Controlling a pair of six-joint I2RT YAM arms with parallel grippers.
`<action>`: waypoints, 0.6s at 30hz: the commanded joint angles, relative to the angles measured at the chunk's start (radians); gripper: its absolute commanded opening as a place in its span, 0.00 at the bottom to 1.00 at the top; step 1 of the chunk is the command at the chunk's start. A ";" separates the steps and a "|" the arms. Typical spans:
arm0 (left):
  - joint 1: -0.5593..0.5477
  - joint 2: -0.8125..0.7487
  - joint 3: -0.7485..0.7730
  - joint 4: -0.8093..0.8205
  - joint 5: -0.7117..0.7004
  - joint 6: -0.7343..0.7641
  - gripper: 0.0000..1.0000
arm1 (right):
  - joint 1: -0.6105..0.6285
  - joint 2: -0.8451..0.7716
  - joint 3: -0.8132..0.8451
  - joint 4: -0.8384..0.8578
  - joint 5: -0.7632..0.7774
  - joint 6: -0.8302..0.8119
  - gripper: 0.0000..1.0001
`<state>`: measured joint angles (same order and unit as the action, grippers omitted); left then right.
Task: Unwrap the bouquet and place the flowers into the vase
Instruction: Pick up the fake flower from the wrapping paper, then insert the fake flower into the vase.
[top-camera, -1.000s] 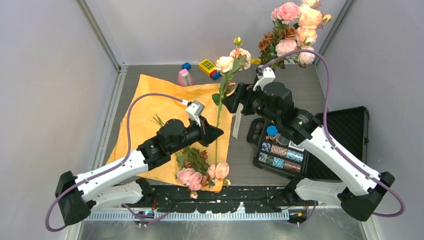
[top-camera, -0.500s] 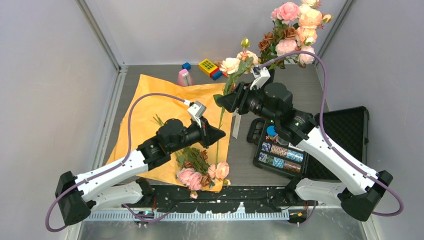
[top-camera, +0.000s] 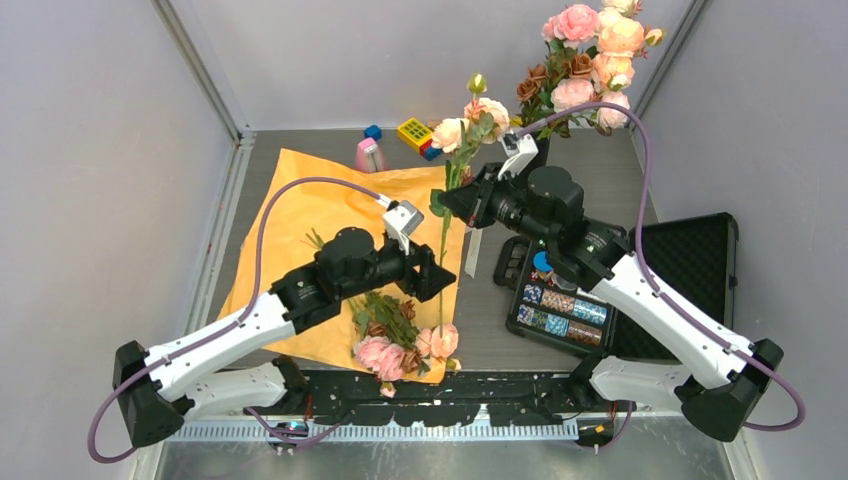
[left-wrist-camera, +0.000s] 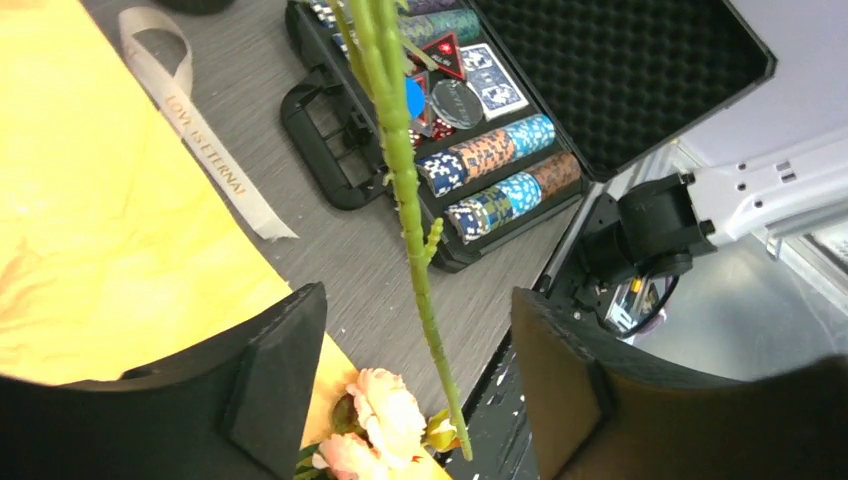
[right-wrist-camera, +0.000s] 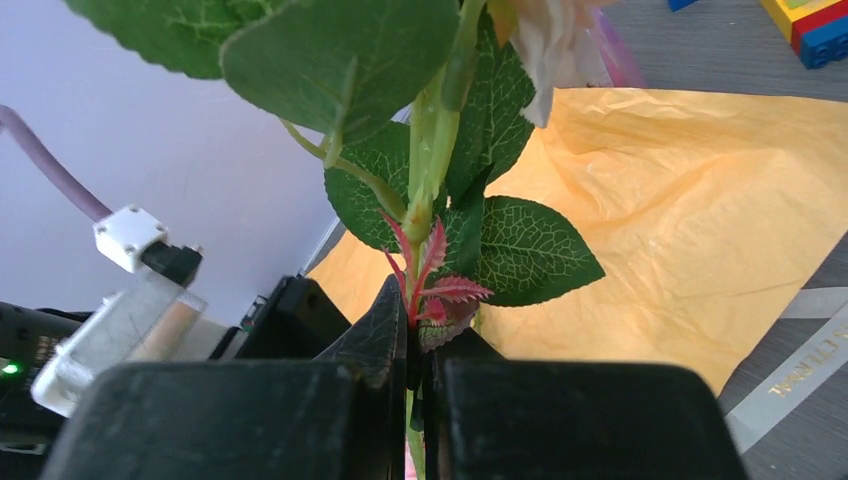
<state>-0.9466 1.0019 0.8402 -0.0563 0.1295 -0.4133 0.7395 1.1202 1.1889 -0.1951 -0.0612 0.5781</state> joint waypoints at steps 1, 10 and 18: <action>0.031 0.001 0.099 -0.195 -0.109 0.128 0.80 | 0.004 -0.047 -0.016 0.054 0.048 -0.085 0.00; 0.425 0.047 0.267 -0.530 0.027 0.232 0.98 | 0.030 -0.041 -0.059 0.156 0.523 -0.415 0.00; 0.571 0.029 0.197 -0.478 -0.103 0.284 1.00 | -0.076 0.091 -0.080 0.565 0.697 -0.637 0.00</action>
<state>-0.4126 1.0462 1.0515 -0.5167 0.0700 -0.1669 0.7403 1.1538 1.1091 0.0772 0.5190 0.0555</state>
